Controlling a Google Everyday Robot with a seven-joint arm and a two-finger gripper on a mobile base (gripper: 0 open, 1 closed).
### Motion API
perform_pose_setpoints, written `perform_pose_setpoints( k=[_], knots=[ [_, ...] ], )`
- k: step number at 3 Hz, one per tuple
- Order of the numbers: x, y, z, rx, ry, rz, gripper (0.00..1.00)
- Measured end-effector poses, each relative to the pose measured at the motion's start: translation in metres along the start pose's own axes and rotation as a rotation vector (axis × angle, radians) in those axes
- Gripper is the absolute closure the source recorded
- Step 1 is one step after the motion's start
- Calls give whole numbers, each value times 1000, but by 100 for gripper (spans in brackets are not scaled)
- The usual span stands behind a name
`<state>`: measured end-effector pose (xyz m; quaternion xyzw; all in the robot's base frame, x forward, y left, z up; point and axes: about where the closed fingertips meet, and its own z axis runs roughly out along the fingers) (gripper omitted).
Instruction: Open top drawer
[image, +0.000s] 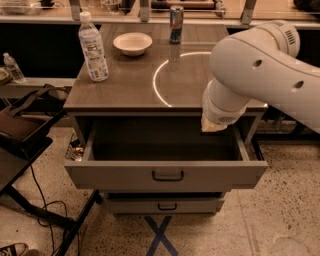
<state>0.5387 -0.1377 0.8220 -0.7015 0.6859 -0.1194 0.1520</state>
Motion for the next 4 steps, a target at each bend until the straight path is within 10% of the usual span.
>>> perform_pose_setpoints(
  k=[2, 4],
  knots=[
    [-2, -11, 64, -50, -37, -1, 100],
    [-8, 31, 133, -116, -143, 40, 100]
  ],
)
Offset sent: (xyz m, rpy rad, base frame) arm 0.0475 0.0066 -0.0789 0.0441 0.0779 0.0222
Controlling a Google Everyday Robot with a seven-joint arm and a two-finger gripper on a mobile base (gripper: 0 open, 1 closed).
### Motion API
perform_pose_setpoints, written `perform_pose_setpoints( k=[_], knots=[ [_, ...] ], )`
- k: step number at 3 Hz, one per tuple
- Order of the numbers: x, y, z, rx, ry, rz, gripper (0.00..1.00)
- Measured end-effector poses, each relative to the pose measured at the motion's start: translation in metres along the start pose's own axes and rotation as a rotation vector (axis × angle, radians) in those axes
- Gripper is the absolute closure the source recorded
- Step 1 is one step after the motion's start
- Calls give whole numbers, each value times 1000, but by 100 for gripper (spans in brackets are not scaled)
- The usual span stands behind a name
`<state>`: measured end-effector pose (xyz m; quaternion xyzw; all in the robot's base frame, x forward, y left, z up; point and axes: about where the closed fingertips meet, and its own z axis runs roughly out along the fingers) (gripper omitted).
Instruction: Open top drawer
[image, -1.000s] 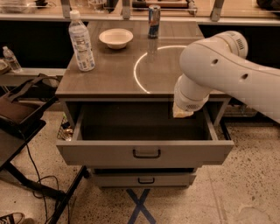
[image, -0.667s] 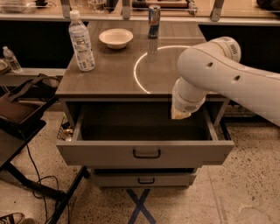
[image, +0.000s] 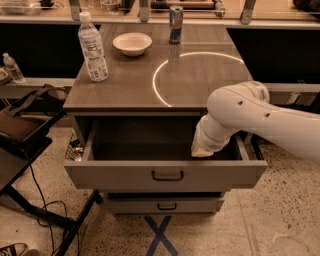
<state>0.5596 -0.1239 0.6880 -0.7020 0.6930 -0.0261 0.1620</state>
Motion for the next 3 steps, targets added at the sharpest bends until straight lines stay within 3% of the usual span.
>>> perform_pose_setpoints(
  k=[1, 2, 3],
  knots=[
    [-8, 21, 35, -53, -49, -4, 100],
    [-2, 58, 49, -88, -54, 21, 100],
    [9, 84, 40, -90, -32, 47, 100]
  ],
)
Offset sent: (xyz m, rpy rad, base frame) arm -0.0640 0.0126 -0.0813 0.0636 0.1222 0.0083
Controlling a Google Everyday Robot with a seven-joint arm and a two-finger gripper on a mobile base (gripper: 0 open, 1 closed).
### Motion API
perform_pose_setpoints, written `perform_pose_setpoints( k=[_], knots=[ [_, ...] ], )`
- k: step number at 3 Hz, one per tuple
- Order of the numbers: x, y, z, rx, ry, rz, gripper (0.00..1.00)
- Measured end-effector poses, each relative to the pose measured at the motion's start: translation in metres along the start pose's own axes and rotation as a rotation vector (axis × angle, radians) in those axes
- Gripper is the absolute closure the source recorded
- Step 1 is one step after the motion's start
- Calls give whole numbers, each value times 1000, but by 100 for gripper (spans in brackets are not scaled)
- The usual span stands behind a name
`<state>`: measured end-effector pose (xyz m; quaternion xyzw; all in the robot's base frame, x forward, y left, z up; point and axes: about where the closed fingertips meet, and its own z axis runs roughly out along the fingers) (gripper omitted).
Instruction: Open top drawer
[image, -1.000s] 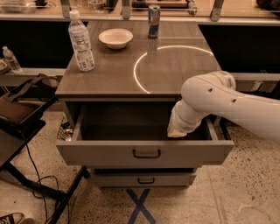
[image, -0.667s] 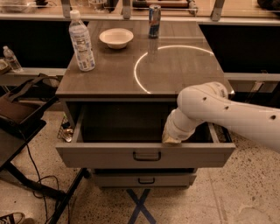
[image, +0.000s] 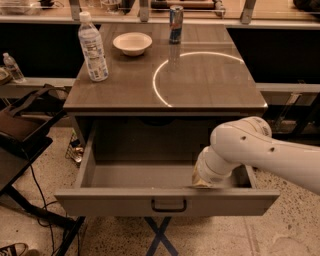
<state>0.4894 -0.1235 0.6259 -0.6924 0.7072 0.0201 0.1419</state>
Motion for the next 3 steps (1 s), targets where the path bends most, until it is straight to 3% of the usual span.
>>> perform_pose_setpoints(
  k=[1, 3],
  knots=[
    [3, 44, -13, -20, 53, -8, 100],
    [-8, 100, -3, -127, 111, -47, 100]
  ],
)
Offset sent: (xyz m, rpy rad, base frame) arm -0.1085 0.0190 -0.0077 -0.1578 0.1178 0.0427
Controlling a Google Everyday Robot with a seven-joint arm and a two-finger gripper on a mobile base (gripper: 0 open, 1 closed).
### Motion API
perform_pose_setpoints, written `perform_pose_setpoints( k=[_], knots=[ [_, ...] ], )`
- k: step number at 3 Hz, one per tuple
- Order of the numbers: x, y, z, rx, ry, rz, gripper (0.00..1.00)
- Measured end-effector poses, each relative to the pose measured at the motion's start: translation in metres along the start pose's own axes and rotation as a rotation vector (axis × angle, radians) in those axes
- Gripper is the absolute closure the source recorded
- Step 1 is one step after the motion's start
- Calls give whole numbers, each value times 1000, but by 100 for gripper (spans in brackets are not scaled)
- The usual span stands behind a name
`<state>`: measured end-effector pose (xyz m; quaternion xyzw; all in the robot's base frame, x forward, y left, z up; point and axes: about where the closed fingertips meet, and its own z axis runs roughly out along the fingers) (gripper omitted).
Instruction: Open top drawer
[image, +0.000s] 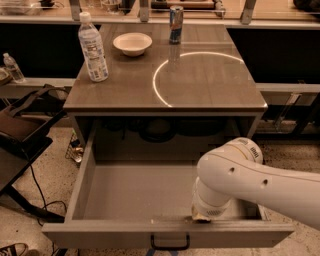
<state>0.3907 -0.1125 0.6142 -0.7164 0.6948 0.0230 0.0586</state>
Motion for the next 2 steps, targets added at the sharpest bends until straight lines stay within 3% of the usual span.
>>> perform_pose_setpoints(
  k=[1, 2],
  knots=[
    [4, 26, 8, -55, -1, -32, 100],
    [4, 26, 8, -55, -1, -32, 100]
  ],
)
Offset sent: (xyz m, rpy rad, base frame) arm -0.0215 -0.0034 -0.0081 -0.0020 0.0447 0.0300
